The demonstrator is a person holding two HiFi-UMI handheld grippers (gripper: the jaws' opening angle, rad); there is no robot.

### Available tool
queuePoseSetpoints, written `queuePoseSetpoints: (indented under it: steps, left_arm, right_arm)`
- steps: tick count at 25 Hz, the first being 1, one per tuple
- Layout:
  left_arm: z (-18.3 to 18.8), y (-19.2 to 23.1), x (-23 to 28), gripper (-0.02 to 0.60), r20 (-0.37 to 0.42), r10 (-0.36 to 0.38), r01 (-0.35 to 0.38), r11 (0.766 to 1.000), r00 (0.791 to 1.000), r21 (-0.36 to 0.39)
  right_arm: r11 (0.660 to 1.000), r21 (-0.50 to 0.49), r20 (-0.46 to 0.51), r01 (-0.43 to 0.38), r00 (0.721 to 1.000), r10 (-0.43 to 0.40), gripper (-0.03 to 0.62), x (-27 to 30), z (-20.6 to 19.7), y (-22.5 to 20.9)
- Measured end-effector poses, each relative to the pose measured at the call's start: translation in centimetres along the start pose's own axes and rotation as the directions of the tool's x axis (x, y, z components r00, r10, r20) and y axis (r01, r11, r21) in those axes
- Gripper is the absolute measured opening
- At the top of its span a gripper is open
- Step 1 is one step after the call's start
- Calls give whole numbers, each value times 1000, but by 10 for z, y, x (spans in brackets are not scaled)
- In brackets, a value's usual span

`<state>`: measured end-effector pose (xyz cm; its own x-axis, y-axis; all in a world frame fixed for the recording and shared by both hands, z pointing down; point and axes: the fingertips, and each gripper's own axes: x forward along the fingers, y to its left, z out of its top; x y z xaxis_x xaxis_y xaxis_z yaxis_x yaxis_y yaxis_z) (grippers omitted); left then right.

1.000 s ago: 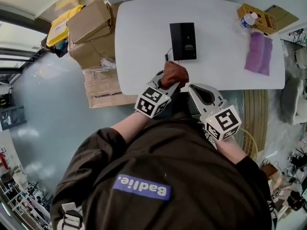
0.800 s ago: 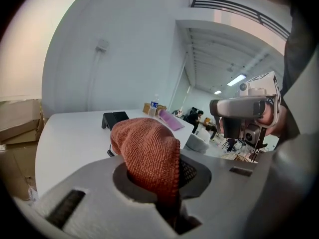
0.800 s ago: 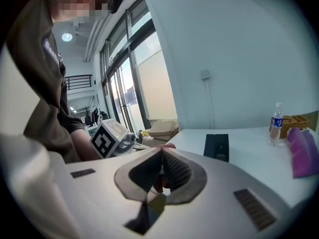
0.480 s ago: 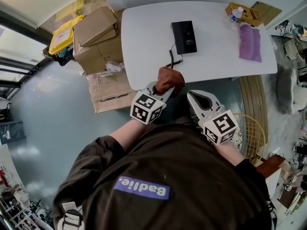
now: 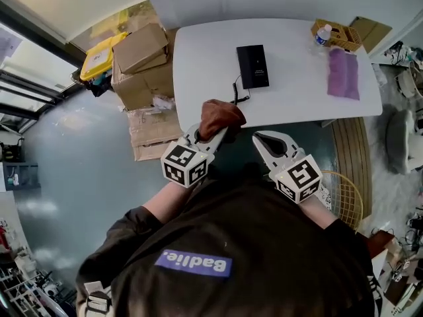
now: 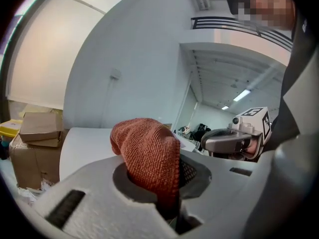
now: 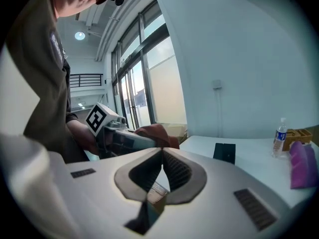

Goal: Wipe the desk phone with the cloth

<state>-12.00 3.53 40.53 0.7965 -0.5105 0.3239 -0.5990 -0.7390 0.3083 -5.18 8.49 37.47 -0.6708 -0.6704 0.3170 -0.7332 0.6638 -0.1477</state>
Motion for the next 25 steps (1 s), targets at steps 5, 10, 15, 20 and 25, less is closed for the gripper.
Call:
queuePoseSetpoints:
  steps: [5, 10, 15, 20, 25]
  left_arm:
    - [16, -12, -3, 60, 39, 33, -33, 999, 999, -9]
    - [14, -23, 1, 60, 42, 41, -41, 999, 998, -6]
    - [11, -26, -1, 61, 41, 49, -49, 999, 998, -12]
    - [15, -26, -4, 61, 49, 50, -50, 999, 998, -4]
    - [16, -27, -6, 60, 54, 50, -50, 999, 997, -3]
  right_arm:
    - [999, 4, -12, -45, 999, 45, 31, -6, -10, -5]
    - [995, -10, -14, -98, 995, 98, 31, -1, -10, -1]
    - [992, -21, -24, -123, 992, 123, 31, 0, -10, 1]
    - [992, -24, -26, -124, 992, 124, 31, 1, -8, 1]
    - [992, -26, -23, -123, 992, 122, 31, 2, -7, 3]
